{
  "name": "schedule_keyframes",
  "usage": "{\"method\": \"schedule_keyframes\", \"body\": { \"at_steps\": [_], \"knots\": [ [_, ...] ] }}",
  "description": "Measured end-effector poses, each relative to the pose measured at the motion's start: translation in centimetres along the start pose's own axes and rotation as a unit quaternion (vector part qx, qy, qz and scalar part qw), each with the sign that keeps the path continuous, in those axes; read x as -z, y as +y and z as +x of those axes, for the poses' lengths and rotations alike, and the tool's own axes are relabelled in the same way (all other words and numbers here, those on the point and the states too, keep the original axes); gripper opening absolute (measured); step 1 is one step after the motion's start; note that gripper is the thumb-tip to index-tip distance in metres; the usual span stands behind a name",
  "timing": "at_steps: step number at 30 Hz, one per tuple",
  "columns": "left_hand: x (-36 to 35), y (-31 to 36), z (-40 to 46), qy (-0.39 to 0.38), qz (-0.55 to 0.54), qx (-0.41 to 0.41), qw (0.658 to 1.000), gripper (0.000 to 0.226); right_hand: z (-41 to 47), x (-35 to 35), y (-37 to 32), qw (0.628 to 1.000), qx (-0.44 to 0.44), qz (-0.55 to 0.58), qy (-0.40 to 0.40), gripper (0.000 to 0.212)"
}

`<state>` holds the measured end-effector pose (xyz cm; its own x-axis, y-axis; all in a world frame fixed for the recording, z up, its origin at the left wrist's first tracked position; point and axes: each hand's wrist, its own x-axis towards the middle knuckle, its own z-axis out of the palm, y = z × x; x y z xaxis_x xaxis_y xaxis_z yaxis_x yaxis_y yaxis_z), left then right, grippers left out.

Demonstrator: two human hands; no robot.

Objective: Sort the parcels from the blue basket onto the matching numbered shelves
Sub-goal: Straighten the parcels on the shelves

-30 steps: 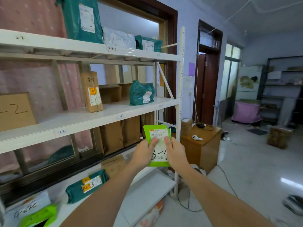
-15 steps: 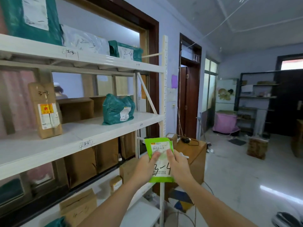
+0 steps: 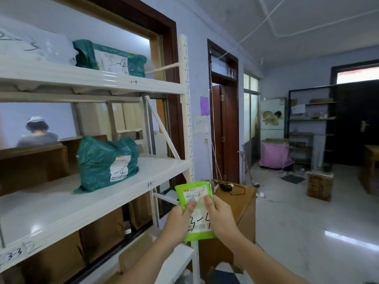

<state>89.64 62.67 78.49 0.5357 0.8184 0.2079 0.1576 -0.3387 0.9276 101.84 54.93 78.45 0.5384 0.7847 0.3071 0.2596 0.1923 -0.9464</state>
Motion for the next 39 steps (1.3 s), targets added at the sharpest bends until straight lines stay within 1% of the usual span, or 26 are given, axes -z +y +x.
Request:
{"method": "schedule_keyframes", "body": {
  "at_steps": [3, 6, 9, 13, 15, 20, 25, 28, 31, 34, 36, 39],
  "knots": [
    [-2.1, -1.0, 4.1, 0.014, 0.005, 0.007, 1.0, 0.035, 4.5, 1.4, 2.1, 1.0, 0.017, -0.025, -0.005, 0.026],
    [-3.4, -1.3, 7.9, 0.042, 0.01, 0.005, 0.999, 0.036, 9.4, 2.3, 3.7, 0.999, 0.027, -0.035, -0.03, 0.029],
    [-4.2, -1.1, 11.1, 0.068, 0.026, -0.002, 0.997, 0.033, 14.0, 2.7, 5.1, 0.997, 0.027, -0.034, -0.056, 0.032],
    [-4.4, -1.4, 14.5, 0.094, 0.038, -0.006, 0.995, 0.026, 18.7, 2.0, 6.9, 0.995, 0.036, -0.04, -0.081, 0.043],
    [-4.1, -1.7, 16.3, 0.101, 0.046, -0.007, 0.994, 0.024, 20.8, 1.4, 7.7, 0.994, 0.044, -0.036, -0.097, 0.042],
    [-2.1, -3.6, 21.4, 0.131, 0.081, -0.014, 0.988, 0.024, 26.1, -1.3, 8.9, 0.99, 0.066, -0.009, -0.125, 0.029],
    [1.1, -4.6, 26.3, 0.184, 0.096, -0.003, 0.978, 0.028, 31.2, -4.8, 8.5, 0.984, 0.087, 0.009, -0.156, 0.037],
    [2.9, -4.2, 28.6, 0.219, 0.115, -0.02, 0.969, 0.028, 34.2, -6.3, 7.9, 0.976, 0.095, 0.047, -0.188, 0.032],
    [4.9, -4.4, 30.4, 0.239, 0.145, -0.028, 0.96, 0.028, 36.9, -8.0, 7.8, 0.967, 0.122, 0.025, -0.223, 0.033],
    [6.6, -4.1, 31.7, 0.272, 0.185, -0.027, 0.944, 0.029, 39.6, -10.1, 7.4, 0.954, 0.152, -0.005, -0.257, 0.034],
    [7.4, -3.8, 32.5, 0.297, 0.23, -0.01, 0.927, 0.029, 41.4, -11.4, 7.0, 0.944, 0.172, -0.035, -0.28, 0.034],
    [8.0, -3.9, 33.3, 0.345, 0.282, 0.05, 0.894, 0.033, 43.3, -12.4, 6.3, 0.927, 0.2, -0.075, -0.308, 0.029]
  ]
}}
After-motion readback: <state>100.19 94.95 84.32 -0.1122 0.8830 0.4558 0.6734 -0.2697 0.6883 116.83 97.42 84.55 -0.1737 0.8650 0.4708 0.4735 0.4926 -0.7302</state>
